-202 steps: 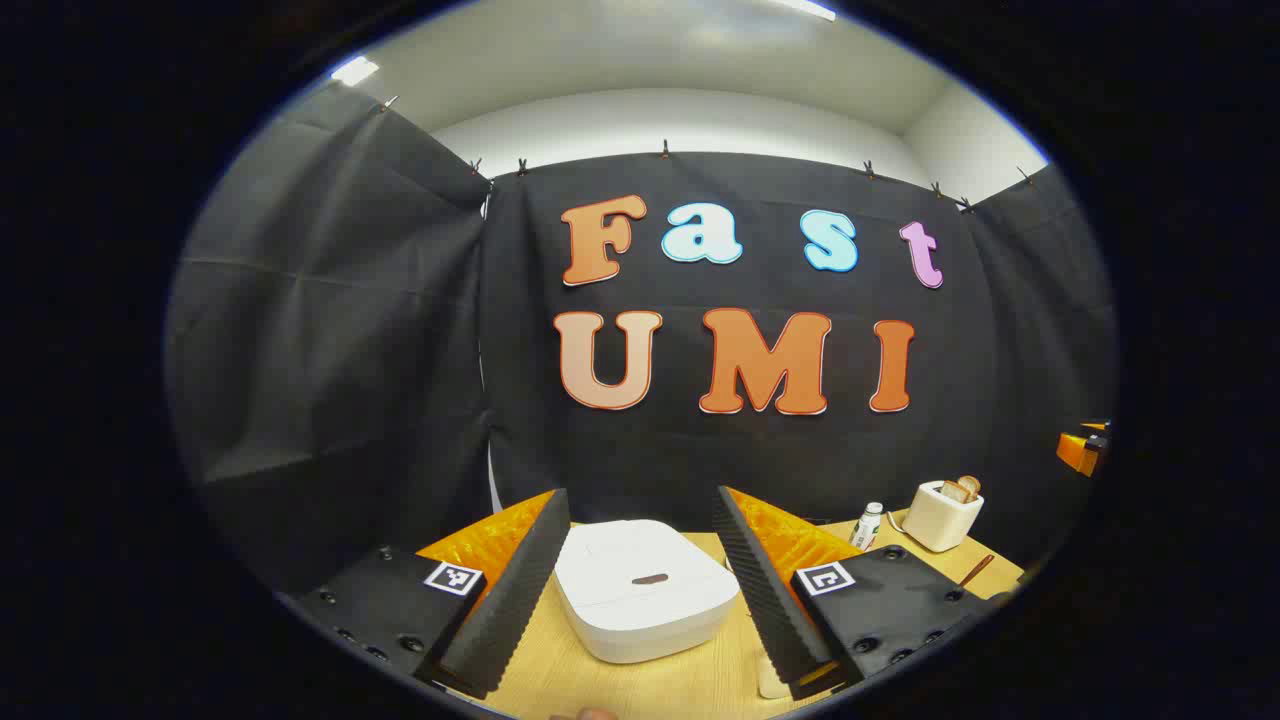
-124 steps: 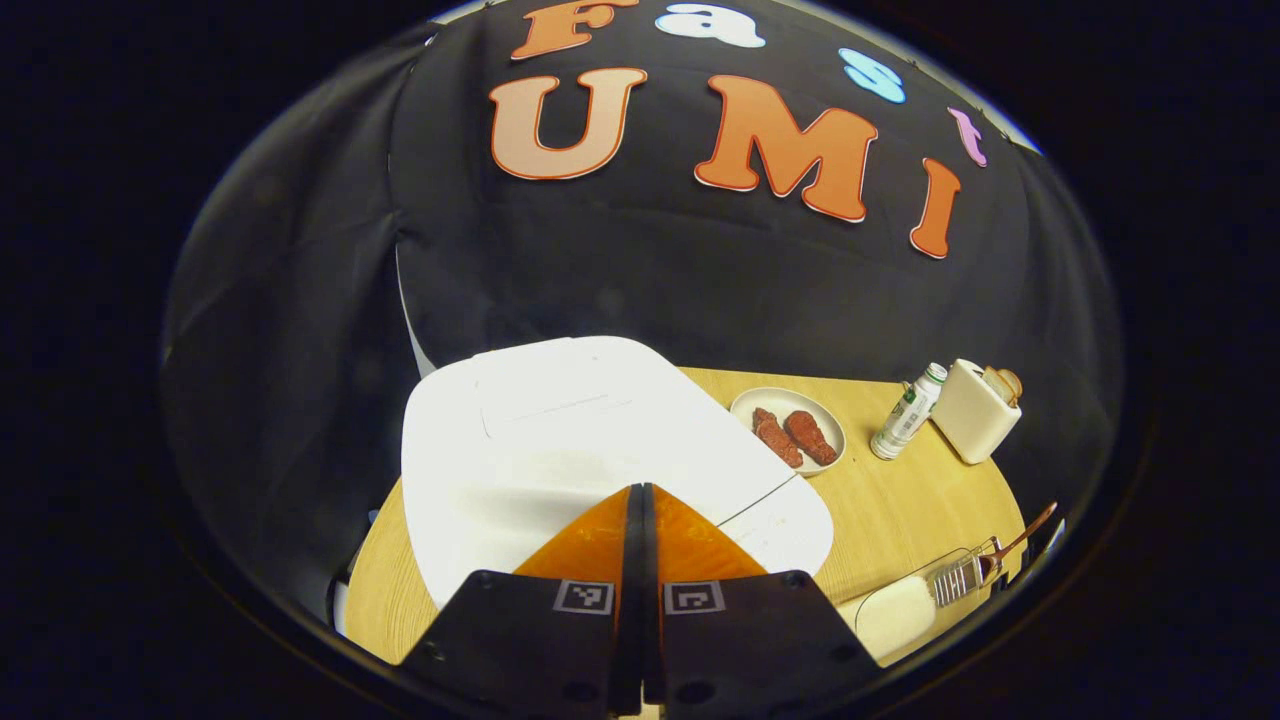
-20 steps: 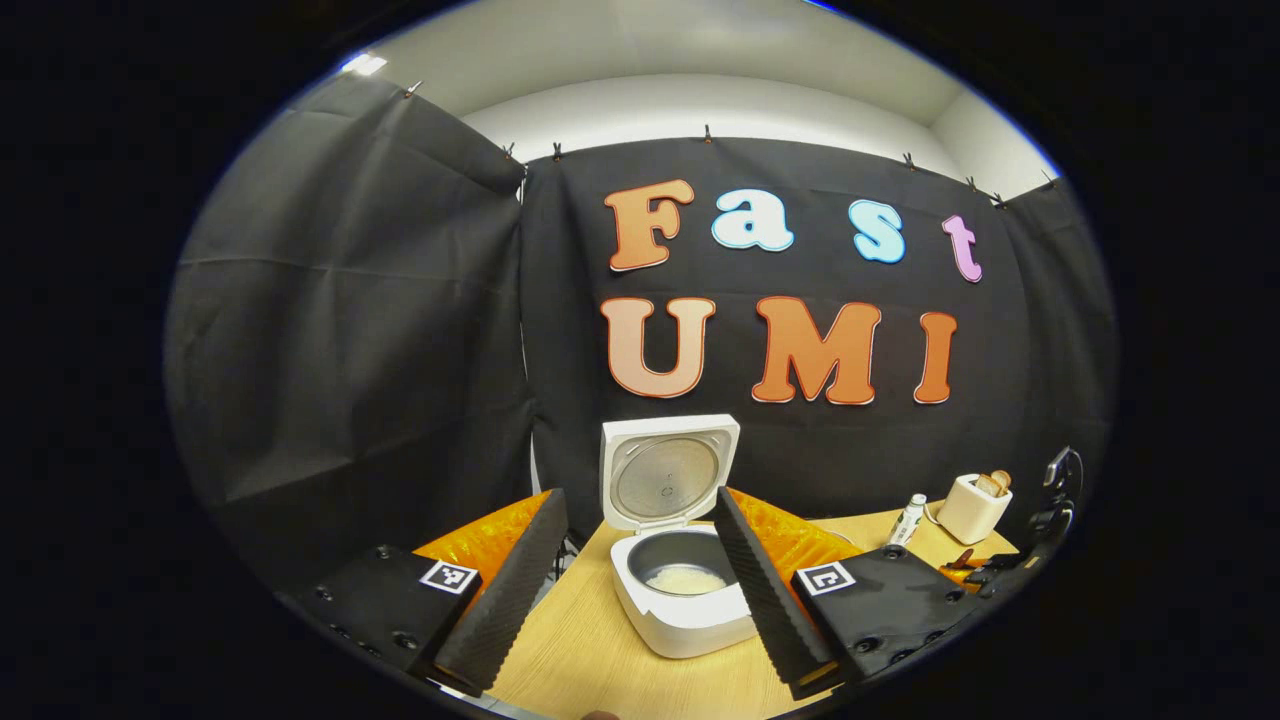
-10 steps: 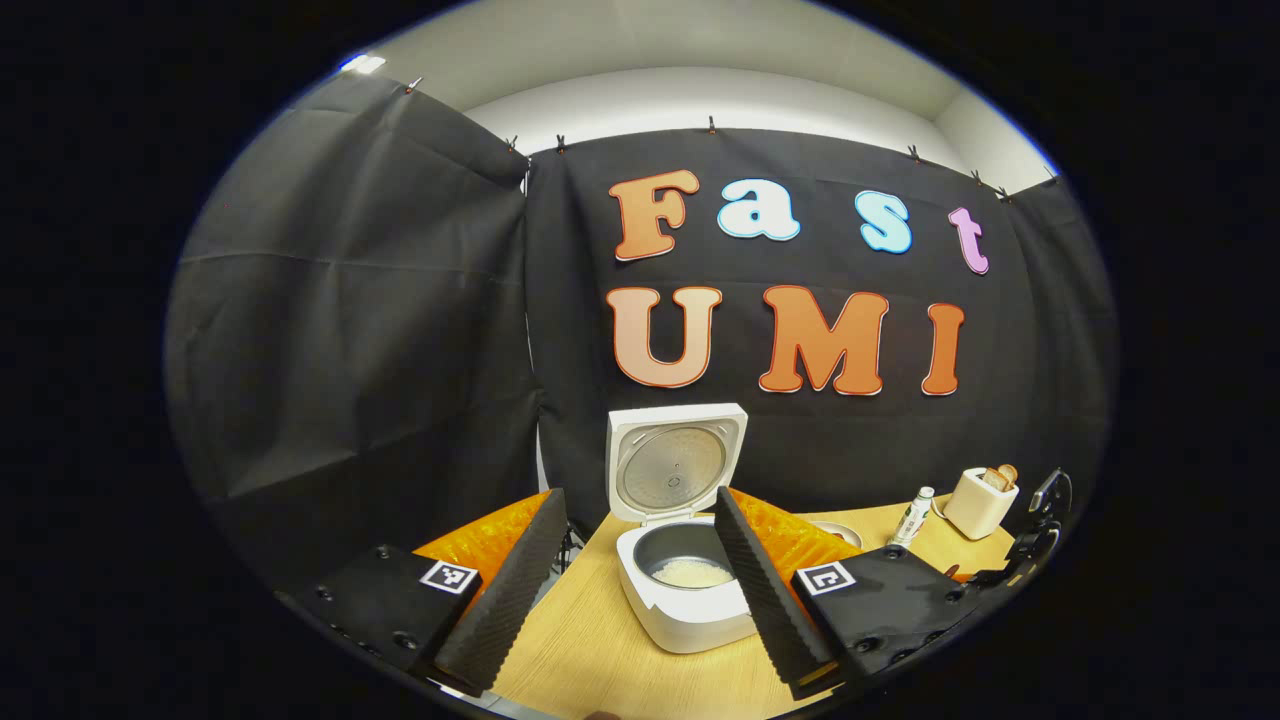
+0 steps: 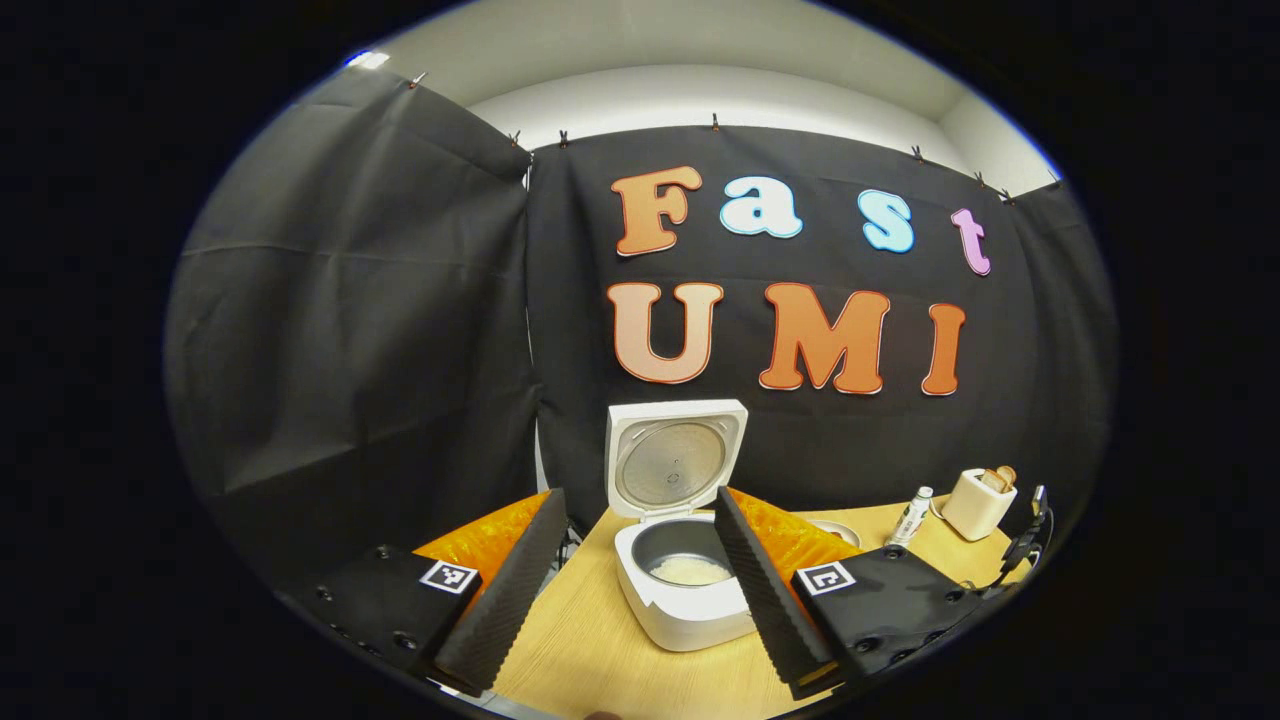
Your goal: Close the left gripper, press the button to open the rice cooker; take a wooden spoon from the chopstick holder with the right hand, scoop a spoonful of rice and pour it into the rice cooker, then put the wooden spoon back into the chopstick holder.
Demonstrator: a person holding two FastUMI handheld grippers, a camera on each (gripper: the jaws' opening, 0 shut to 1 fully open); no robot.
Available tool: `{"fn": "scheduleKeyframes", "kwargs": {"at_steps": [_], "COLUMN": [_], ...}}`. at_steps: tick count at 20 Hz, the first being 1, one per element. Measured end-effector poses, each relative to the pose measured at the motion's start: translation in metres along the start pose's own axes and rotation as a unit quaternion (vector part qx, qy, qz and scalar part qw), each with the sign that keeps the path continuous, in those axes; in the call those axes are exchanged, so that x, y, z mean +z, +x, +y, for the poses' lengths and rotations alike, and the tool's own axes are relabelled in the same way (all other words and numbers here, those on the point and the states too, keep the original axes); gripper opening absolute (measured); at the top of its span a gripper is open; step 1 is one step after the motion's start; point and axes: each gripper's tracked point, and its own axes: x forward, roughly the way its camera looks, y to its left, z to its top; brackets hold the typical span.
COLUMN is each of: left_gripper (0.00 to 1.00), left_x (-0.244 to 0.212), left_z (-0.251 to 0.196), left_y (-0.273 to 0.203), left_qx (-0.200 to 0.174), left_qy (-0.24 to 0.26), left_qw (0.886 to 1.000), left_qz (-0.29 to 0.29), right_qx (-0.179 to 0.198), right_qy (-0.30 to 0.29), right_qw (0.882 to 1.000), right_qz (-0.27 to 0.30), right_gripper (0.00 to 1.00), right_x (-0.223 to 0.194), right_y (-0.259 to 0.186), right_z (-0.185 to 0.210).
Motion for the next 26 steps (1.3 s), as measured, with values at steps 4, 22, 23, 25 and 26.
{"fn": "scheduleKeyframes", "kwargs": {"at_steps": [4,22,23,25,26], "left_gripper": [1.0,1.0,1.0,1.0,1.0], "left_x": [-0.001,0.004,0.004,0.004,0.005], "left_z": [-0.007,-0.018,-0.018,-0.019,-0.019], "left_y": [0.003,0.005,0.008,0.009,0.01], "left_qx": [-0.007,-0.014,-0.015,-0.016,-0.014], "left_qy": [-0.002,-0.012,-0.013,-0.014,-0.01], "left_qw": [1.0,1.0,1.0,1.0,1.0], "left_qz": [0.001,-0.005,-0.005,-0.006,-0.007], "right_qx": [-0.009,-0.039,-0.037,-0.033,-0.033], "right_qy": [0.079,0.282,0.292,0.305,0.305], "right_qw": [0.997,0.958,0.955,0.951,0.951], "right_qz": [0.008,-0.018,-0.023,-0.026,-0.03], "right_gripper": [0.02,0.02,0.02,0.02,0.02], "right_x": [0.0,0.037,0.043,0.05,0.055], "right_y": [0.003,-0.024,-0.025,-0.028,-0.029], "right_z": [-0.011,-0.049,-0.047,-0.04,-0.037]}}
